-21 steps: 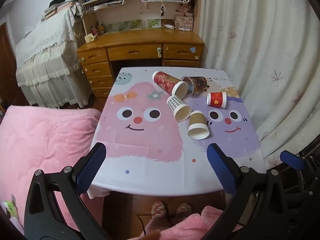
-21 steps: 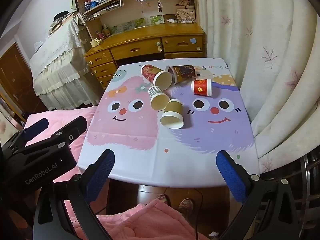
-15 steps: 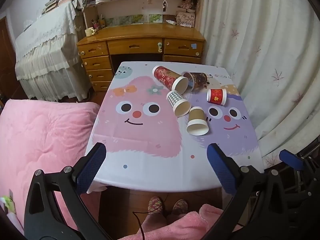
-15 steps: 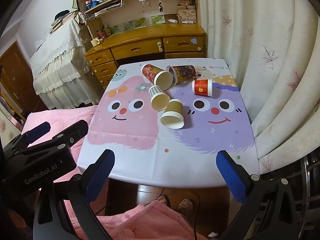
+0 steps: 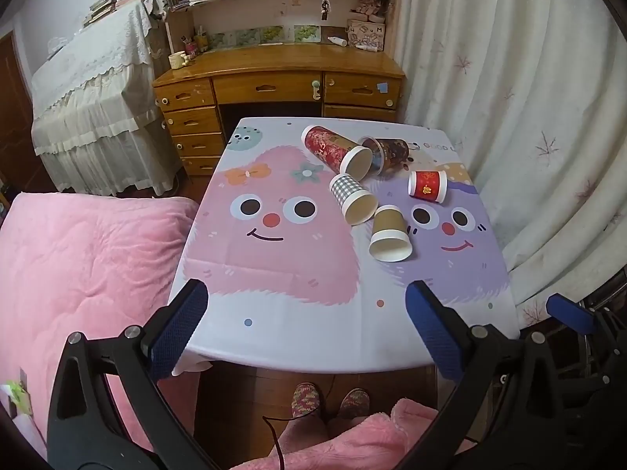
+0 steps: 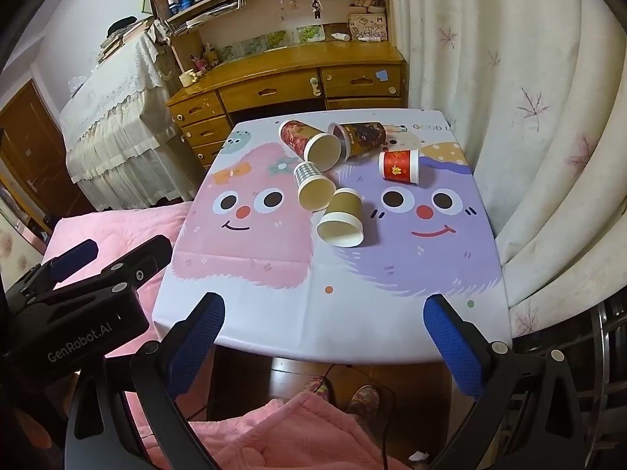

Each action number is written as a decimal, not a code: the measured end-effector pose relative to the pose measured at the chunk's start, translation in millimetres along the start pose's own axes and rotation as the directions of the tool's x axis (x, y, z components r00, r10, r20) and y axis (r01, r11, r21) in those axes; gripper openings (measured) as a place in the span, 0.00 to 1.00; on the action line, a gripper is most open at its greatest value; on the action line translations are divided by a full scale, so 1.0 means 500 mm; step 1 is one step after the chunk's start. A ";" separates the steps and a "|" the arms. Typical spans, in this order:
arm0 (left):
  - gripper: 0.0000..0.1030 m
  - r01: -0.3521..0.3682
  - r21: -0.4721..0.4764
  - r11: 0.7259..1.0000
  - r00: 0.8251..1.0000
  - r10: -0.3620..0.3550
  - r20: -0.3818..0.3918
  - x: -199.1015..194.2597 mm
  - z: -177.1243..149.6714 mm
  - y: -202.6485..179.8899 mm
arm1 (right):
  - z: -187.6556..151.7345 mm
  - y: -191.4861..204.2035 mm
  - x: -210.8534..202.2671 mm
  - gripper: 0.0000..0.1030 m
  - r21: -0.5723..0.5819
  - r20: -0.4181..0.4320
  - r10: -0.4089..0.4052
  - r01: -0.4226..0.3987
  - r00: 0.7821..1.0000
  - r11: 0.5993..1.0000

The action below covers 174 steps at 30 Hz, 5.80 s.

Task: Flip cup upright
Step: 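Move the left tool toward the large red patterned cup lying on its side, then close the left gripper around the large red cup's body, then lift the red cup with the left gripper and rotate it upright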

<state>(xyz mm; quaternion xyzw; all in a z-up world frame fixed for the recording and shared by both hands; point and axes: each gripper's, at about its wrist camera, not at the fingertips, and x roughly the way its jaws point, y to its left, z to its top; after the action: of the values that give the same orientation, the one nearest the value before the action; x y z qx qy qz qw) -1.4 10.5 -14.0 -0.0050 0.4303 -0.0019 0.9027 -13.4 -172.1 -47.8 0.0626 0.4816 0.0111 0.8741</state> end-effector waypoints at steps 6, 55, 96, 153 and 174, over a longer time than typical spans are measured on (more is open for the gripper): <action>0.98 0.005 0.003 1.000 1.000 -0.005 -0.008 0.009 0.000 -0.003 | -0.006 0.000 0.005 1.00 -0.004 -0.001 -0.004 0.004 1.000 1.000; 0.98 0.114 0.091 0.989 0.990 -0.105 -0.098 0.087 0.025 0.030 | 0.020 0.030 0.098 1.00 0.001 -0.109 -0.116 0.116 0.987 0.993; 0.98 0.181 0.705 0.685 0.971 -0.013 -0.237 0.482 0.270 -0.002 | 0.259 -0.004 0.396 1.00 -0.060 -0.092 -0.138 0.133 0.986 0.989; 0.73 0.041 0.933 -0.357 0.976 -0.187 -0.115 0.921 0.378 -0.201 | 0.353 -0.045 0.706 1.00 -0.218 -0.083 0.077 -0.094 0.994 0.972; 0.73 0.142 0.817 0.559 0.982 -0.184 -0.044 0.462 0.167 -0.110 | 0.234 -0.056 0.328 1.00 0.139 0.035 0.128 -0.132 0.991 0.982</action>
<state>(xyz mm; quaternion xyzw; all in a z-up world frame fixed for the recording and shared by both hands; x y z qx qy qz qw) 209.0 -45.5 -140.0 0.3714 0.3575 -0.2832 0.8087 172.2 -198.4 -127.4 0.1554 0.4648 0.0333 0.8711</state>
